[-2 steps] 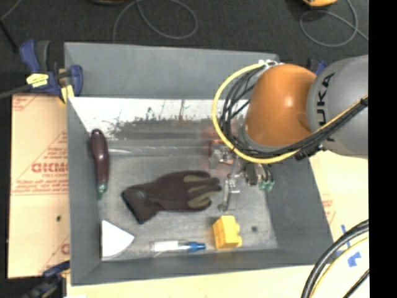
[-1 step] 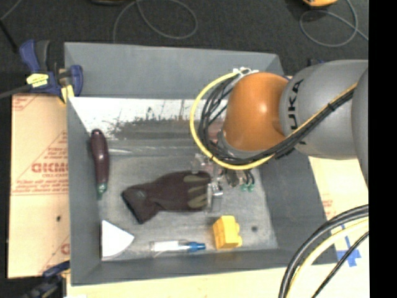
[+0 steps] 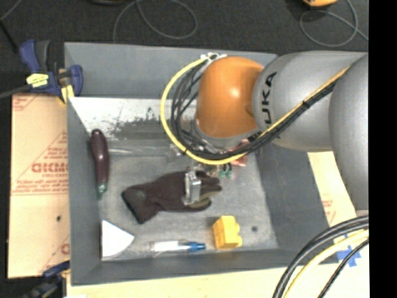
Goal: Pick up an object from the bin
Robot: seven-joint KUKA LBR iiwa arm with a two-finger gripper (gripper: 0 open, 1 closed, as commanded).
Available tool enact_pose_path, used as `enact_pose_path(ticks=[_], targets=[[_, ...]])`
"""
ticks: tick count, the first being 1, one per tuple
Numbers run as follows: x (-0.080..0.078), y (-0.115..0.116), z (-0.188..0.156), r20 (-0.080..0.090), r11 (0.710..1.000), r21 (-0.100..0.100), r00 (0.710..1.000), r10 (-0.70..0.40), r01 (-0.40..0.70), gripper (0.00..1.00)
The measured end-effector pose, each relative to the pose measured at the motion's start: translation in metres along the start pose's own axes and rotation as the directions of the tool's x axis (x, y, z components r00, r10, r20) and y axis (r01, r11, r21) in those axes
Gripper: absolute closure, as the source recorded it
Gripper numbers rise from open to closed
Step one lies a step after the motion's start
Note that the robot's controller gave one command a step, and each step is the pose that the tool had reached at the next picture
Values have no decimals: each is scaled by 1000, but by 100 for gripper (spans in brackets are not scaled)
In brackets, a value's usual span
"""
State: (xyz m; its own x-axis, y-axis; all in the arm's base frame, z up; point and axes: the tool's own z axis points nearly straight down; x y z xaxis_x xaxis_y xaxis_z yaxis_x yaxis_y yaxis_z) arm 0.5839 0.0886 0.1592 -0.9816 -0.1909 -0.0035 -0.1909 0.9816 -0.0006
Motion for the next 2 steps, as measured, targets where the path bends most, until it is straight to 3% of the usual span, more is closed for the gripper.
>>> enact_pose_path(ticks=[1,2], targets=[[7,-2,51,7,999,0,999,54,-54,0],[-1,-8,83,4,998,1,998,-66,66,0]])
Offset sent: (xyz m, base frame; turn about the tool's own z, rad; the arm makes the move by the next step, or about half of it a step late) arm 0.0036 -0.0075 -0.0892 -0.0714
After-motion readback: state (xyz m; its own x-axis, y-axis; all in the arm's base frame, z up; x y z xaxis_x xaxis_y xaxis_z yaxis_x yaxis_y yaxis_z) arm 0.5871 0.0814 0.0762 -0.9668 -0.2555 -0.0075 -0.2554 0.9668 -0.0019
